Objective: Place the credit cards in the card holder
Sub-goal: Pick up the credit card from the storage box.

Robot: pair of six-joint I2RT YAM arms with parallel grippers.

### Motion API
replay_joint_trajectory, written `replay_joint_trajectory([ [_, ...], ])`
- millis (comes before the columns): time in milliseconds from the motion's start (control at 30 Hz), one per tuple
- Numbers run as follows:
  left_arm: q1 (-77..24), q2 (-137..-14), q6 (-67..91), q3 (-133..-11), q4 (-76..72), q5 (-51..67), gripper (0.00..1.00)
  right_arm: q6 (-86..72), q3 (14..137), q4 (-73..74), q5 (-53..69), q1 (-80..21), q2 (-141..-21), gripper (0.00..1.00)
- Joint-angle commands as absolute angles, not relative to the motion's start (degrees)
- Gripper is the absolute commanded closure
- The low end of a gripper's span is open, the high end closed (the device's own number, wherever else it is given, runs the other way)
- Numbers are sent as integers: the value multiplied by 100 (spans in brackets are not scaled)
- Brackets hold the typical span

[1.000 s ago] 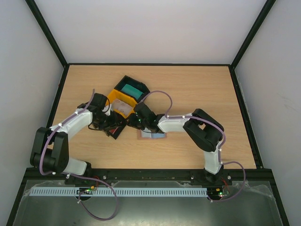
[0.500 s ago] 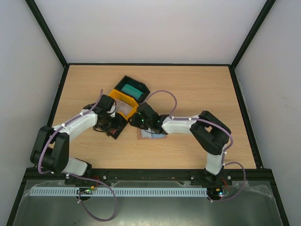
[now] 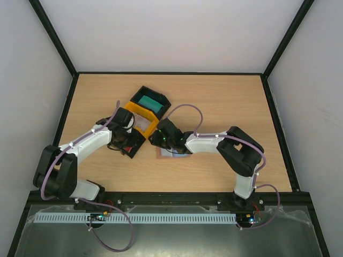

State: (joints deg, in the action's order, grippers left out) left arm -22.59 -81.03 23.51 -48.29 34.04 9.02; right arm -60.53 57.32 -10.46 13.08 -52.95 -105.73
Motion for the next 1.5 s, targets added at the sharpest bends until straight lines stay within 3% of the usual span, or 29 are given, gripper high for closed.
replay_joint_trajectory([
  [0, -2285, -8066, 2285, -4975, 3613, 743, 88, -5981, 5638, -914, 1121, -5301, -10286, 69],
  [233, -2285, -7954, 2273, -5273, 3990, 503, 97, -5943, 5632, -847, 1045, -5300, -10198, 68],
  [633, -2285, -7238, 2570, -5630, 4347, 358, 98, -5589, 5799, -301, 905, -5270, -9642, 68],
  [800, -2285, -6733, 2883, -5849, 4213, 774, 98, -5297, 5799, 368, 744, -5136, -9062, 63],
  [967, -2325, -6311, 3883, -5556, 3314, 1737, 98, -5138, 5593, 1122, 525, -4915, -8385, 58],
  [1167, -2765, -5877, 5471, -4548, 1050, 2341, 98, -4973, 5194, 2135, 39, -4801, -7636, 53],
  [1467, -3790, -5948, 6102, -4169, -499, 2251, 98, -5285, 3707, 221, 2070, -4671, -5591, 41],
])
